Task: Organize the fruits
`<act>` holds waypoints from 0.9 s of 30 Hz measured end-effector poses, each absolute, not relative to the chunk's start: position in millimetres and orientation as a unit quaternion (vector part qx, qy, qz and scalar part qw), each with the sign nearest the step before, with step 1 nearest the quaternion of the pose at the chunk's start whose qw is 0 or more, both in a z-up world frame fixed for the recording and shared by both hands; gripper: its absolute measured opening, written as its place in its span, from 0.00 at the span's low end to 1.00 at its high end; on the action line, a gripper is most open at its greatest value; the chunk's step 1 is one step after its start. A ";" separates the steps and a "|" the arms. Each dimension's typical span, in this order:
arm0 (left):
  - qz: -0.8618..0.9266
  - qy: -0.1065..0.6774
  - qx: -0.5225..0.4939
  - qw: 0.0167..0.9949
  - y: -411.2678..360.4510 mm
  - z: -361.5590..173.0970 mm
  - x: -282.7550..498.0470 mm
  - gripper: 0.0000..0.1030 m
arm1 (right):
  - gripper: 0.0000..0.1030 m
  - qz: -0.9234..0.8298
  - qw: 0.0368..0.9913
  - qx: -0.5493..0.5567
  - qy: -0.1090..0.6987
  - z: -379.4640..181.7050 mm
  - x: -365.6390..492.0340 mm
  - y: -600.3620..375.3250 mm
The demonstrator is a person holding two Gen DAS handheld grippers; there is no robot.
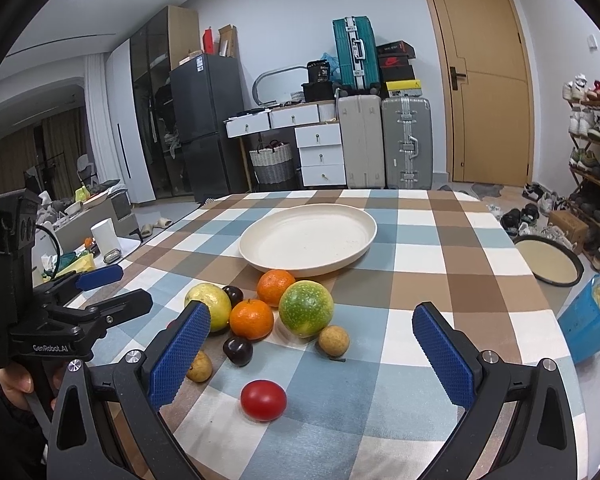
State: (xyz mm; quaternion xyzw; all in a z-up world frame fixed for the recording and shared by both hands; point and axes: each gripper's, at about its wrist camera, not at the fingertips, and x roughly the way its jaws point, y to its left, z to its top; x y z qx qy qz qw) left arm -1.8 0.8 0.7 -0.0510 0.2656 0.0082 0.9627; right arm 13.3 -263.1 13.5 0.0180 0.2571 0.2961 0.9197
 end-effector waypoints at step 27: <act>-0.026 0.302 -0.076 0.950 2.4 -5.4 4.1 0.99 | 1.00 0.274 0.904 -0.005 0.327 -2.4 30.1 -254.6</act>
